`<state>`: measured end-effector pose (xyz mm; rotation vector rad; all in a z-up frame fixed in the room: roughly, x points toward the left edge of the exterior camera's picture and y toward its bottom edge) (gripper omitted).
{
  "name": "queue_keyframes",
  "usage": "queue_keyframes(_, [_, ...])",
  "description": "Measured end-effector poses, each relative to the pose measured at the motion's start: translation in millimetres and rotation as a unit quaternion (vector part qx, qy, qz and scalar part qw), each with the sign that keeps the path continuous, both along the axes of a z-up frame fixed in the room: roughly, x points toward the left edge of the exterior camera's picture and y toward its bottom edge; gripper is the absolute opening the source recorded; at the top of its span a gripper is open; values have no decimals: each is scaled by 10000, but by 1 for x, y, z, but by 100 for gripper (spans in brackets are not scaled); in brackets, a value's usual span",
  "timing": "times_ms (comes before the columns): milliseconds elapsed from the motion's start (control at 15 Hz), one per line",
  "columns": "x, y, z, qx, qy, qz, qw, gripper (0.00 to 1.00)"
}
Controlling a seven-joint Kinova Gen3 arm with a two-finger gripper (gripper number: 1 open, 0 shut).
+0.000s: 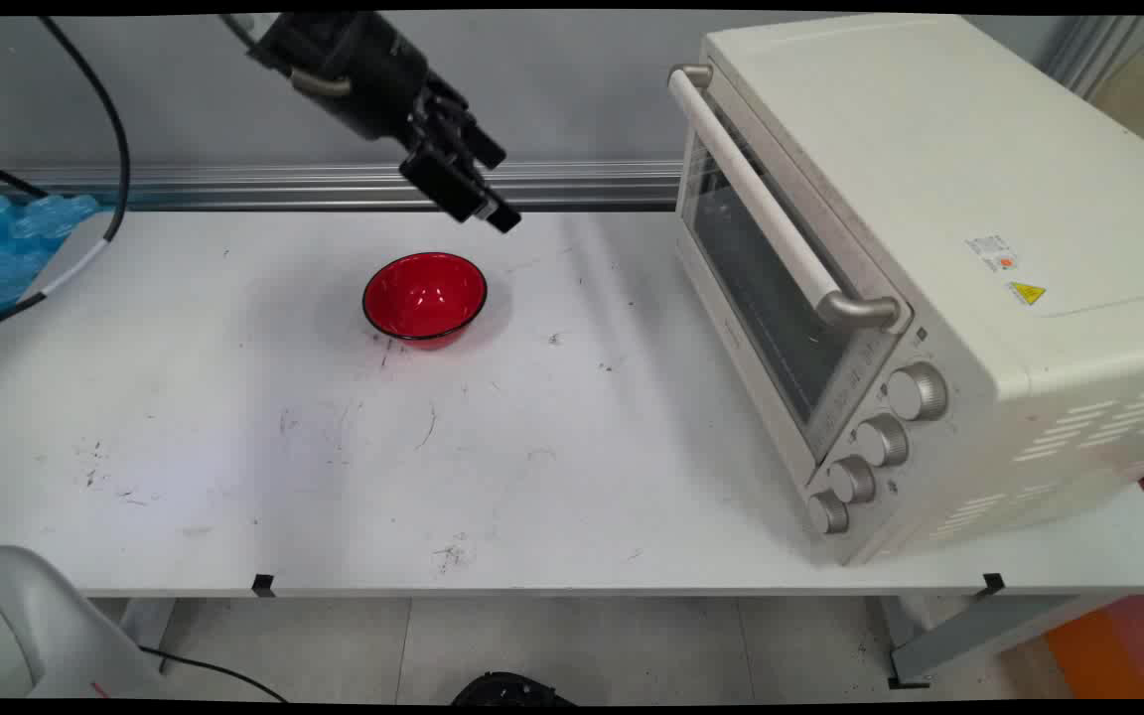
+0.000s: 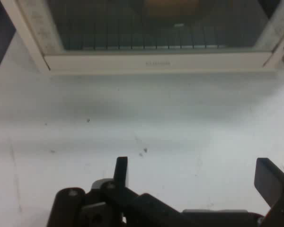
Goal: Open the oven
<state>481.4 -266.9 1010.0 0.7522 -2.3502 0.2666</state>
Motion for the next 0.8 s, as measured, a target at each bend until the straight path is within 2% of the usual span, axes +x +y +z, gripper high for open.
queue_keyframes(800, [-50, -48, 35, -221, 183, 25, 9996, 100])
